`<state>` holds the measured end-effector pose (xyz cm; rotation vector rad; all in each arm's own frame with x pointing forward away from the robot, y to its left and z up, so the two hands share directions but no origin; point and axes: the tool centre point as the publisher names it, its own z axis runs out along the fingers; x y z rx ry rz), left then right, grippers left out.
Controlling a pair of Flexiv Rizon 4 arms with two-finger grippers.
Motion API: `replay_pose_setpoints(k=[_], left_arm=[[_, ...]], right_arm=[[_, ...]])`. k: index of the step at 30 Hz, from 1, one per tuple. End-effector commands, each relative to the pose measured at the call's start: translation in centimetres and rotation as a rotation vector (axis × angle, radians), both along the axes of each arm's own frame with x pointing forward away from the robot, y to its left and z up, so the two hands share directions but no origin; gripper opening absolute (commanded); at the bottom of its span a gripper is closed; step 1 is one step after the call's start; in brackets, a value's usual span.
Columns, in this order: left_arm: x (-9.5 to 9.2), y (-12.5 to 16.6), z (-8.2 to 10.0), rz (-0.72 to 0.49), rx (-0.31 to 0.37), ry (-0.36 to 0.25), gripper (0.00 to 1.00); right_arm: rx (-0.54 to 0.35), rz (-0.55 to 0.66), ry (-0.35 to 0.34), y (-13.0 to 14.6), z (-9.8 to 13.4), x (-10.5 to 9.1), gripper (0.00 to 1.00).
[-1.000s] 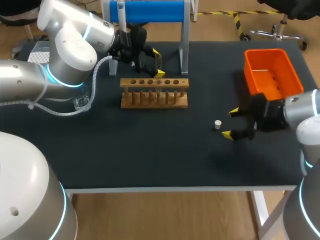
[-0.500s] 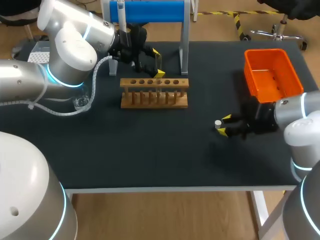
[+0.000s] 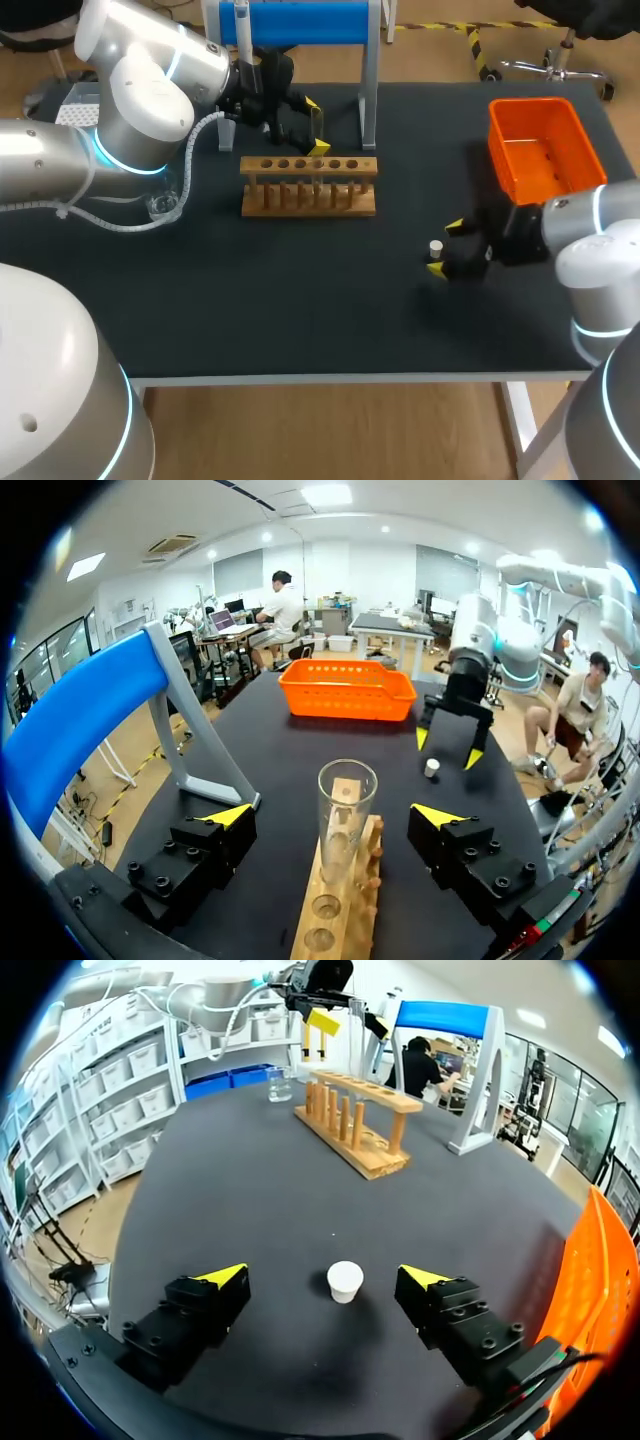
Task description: Invert the test tube, pick up the pipette, mount the tip to pipette, aspirate from beaker and dispense into the tube, eject the tip, return the pipette, and cap with the stopper.
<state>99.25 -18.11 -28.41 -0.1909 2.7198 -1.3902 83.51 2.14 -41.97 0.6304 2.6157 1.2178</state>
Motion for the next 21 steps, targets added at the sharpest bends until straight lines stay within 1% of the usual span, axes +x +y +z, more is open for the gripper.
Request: replay_pose_setpoints(k=[1,7,10,11,12,14,15,17,19,20,21], left_arm=[[0.0,0.0,0.0,0.002,0.002,0.000,1.00],[0.0,0.0,0.0,0.002,0.002,0.000,1.00],[0.0,0.0,0.0,0.002,0.002,0.000,1.00],[0.0,0.0,0.0,0.002,0.002,0.000,1.00],[0.0,0.0,0.0,0.002,0.002,0.000,1.00],[0.0,0.0,0.0,0.002,0.002,0.000,1.00],[0.0,0.0,0.0,0.002,0.002,0.000,1.00],[0.0,0.0,0.0,0.002,0.002,0.000,1.00],[0.0,0.0,0.0,0.002,0.002,0.000,1.00],[0.0,0.0,0.0,0.002,0.002,0.000,1.00],[0.0,0.0,0.0,0.002,0.002,0.000,1.00]], right_arm=[[-0.003,-0.006,0.001,0.2,-0.4,0.4,1.00],[-0.003,-0.020,0.003,0.2,-0.6,1.2,1.00],[-0.002,-0.025,0.005,0.3,-0.6,1.4,0.95],[-0.002,-0.025,0.005,0.3,-0.7,1.5,0.91],[-0.001,-0.027,0.006,0.4,-0.7,1.6,0.82],[-0.002,-0.028,0.007,0.5,-0.8,1.7,0.80],[-0.002,-0.029,0.007,0.5,-0.8,1.7,0.79],[-0.002,-0.032,0.008,0.6,-0.9,1.8,0.84],[-0.003,-0.034,0.007,0.7,-0.9,2.0,0.85],[-0.003,-0.035,0.007,0.8,-1.0,2.0,0.84],[-0.004,-0.036,0.006,0.8,-1.0,2.1,0.85]])
